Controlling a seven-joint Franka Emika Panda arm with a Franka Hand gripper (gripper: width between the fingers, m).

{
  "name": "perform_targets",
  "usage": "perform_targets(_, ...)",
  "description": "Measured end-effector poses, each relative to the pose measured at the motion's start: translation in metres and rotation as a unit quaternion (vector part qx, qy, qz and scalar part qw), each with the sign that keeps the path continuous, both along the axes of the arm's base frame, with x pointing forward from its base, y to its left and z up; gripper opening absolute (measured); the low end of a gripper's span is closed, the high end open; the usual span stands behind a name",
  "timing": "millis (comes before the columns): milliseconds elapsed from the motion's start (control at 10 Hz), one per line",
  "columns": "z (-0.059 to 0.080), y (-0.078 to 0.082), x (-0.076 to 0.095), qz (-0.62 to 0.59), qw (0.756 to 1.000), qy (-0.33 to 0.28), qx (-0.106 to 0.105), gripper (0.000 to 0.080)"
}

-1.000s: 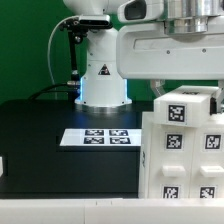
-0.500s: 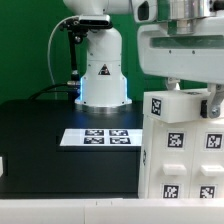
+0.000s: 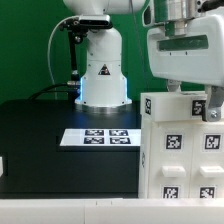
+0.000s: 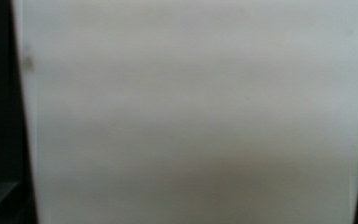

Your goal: Assemble cabinet

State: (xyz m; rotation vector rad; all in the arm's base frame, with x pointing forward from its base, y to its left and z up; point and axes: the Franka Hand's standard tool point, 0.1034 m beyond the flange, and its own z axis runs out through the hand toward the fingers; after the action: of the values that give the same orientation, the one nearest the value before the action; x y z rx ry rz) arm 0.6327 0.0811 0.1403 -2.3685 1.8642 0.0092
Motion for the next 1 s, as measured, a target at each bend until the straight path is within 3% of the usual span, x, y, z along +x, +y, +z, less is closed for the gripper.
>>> perform_targets(300, 0.028, -0.002, -0.009, 0.138, 0.990, 0.010, 0.003, 0.0798)
perform_targets(600, 0.027, -0.004, -0.009, 0.261, 0.965, -0.005, -0.005, 0.0796)
perform_targets(700, 0.028, -0.004, -0.008, 0.339, 0.941, -0.015, -0.009, 0.0796)
perform_targets(900, 0.033, 0.001, -0.007, 0.505, 0.862, -0.041, -0.019, 0.0796)
perform_targets(1000, 0.034, 0.006, -0.007, 0.606, 0.793, -0.055, -0.025, 0.0796)
